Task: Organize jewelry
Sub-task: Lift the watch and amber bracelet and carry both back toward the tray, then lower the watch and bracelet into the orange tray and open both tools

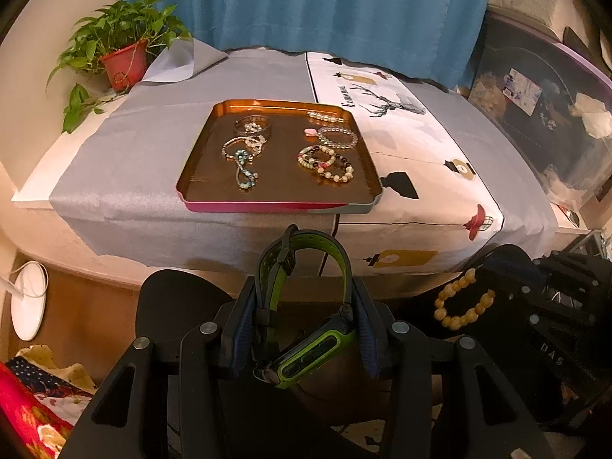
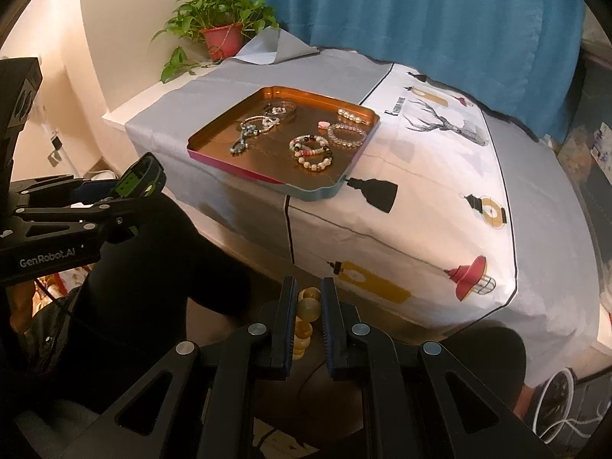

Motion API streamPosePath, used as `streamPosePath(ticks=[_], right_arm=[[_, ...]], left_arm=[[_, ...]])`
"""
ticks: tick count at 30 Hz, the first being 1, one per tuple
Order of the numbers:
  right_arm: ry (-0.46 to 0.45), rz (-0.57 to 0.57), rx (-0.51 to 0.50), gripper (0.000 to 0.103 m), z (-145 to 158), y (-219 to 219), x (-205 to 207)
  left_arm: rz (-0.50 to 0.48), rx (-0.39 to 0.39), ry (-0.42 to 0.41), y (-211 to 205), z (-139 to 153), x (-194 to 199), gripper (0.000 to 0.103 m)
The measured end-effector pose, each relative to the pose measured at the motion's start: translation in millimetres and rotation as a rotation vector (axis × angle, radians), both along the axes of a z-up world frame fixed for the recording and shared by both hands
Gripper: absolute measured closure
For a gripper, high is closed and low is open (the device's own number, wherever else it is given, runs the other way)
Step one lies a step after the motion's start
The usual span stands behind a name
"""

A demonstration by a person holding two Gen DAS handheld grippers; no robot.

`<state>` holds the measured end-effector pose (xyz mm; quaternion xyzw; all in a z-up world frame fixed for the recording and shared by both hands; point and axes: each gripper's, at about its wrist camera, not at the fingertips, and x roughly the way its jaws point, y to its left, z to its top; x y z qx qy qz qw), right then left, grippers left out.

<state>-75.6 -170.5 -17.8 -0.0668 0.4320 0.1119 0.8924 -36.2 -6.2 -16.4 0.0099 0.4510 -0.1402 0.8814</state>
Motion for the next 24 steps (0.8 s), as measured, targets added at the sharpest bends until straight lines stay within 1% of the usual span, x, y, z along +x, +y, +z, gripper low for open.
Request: streamPosePath(ticks=[6, 12, 20, 24], right_arm=[[-0.008, -0.001, -0.013, 0.090, 3.2, 2.4, 23.9], [-0.022, 0.001, -0.007, 0.090, 9.6, 8.7, 61.7], [-0.103, 0.025, 0.012, 0.090, 34.7, 25.0, 122.8], [-0.118, 0.043, 0.009, 0.090, 38.0, 37.0, 152.8]], left_arm=[[0.016, -0.010, -0.009, 11.3, 3.6, 20.3, 0.060], [0.034, -0.029, -0.030, 18.6, 10.9, 54.7, 0.060], [0.046, -0.031, -0.084, 22.1, 26.1, 108.4, 0.060], [0.045, -0.035, -0.102, 21.5, 29.3, 136.9, 0.060]])
